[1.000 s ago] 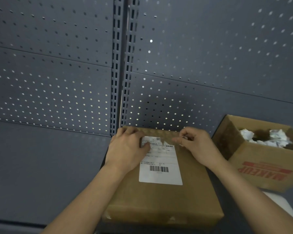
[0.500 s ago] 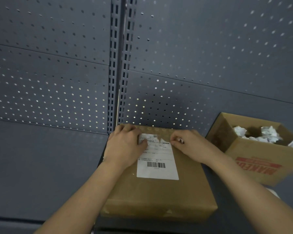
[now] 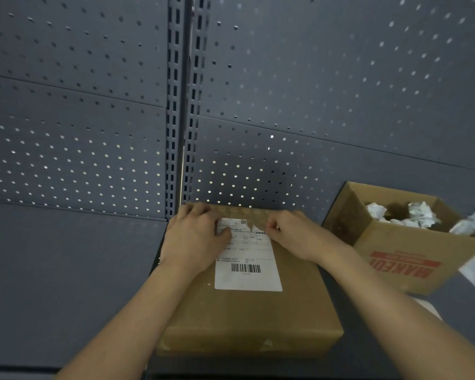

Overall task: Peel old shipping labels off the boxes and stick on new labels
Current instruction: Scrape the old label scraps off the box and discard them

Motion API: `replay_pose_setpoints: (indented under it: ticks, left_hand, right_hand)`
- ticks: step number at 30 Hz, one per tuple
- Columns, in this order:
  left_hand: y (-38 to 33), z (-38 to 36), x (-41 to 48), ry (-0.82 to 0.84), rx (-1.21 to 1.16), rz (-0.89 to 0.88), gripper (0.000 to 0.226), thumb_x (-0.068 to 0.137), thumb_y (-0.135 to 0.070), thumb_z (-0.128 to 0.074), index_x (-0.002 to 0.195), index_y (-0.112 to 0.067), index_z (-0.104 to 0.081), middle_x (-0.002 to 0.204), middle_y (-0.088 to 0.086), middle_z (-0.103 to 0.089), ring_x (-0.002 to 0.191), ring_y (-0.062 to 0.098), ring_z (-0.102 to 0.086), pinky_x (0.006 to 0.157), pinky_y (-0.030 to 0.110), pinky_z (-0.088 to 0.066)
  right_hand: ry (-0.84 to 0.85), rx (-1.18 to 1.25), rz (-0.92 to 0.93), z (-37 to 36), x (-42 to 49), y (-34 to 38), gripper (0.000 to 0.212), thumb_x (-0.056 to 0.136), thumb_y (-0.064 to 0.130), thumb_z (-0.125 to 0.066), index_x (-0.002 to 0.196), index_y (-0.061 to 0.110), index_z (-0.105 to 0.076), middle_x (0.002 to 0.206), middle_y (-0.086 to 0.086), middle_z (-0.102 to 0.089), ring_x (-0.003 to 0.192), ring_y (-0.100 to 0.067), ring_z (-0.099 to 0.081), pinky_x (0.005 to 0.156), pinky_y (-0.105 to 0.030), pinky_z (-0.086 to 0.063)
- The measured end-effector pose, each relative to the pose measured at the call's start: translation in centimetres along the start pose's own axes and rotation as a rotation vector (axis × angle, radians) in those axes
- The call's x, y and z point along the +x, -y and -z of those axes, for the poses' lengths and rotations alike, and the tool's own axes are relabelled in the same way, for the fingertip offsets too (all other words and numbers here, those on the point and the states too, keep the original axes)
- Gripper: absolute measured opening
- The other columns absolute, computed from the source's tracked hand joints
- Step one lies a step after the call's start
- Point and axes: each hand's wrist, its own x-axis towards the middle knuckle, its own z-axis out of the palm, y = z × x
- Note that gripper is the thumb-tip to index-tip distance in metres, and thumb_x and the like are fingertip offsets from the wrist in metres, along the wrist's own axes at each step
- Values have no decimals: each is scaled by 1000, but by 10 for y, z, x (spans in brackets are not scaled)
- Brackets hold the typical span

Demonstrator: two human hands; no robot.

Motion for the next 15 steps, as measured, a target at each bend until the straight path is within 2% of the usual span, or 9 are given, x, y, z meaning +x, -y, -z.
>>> replay_pose_setpoints:
  ticks: [3,8,12,15]
  left_hand:
    - [1,0,0,0,-2,0,42,91,-48,-55,127,-28,-63,134,-7,-54,128,24,-37,106,41,-39]
    - [0,0,-1,-8,-2,-1,42,90,-47,-56,126,-26,-64,133,-6,-55,126,25,-39,105,42,-40]
    - [0,1,-1,-1,0,3,42,90,-47,-55,127,-28,-63,133,-6,-55,124,25,-40,104,43,-41]
    - [0,1,-2,-5,-7,4,42,90,-47,-56,127,-27,-63,133,-5,-55,124,26,-40,104,43,-41]
  right_hand:
    - [-10,25,-16,-1,0,3,28,100,26,-51,93,3,-65,87,-15,-67,66,-18,-54,61,-34,-46]
    - [-5,2,-8,-2,-1,5,29,102,24,-46,85,6,-62,75,-2,-60,60,-15,-51,52,-30,-38]
    - [-9,-74,66,-6,-9,3,28,104,21,-39,87,8,-57,88,-5,-61,76,-22,-58,66,-38,-48]
    - [-2,-5,110,-7,-15,-1,18,105,25,-39,91,23,-50,94,2,-58,80,-16,-56,71,-35,-48]
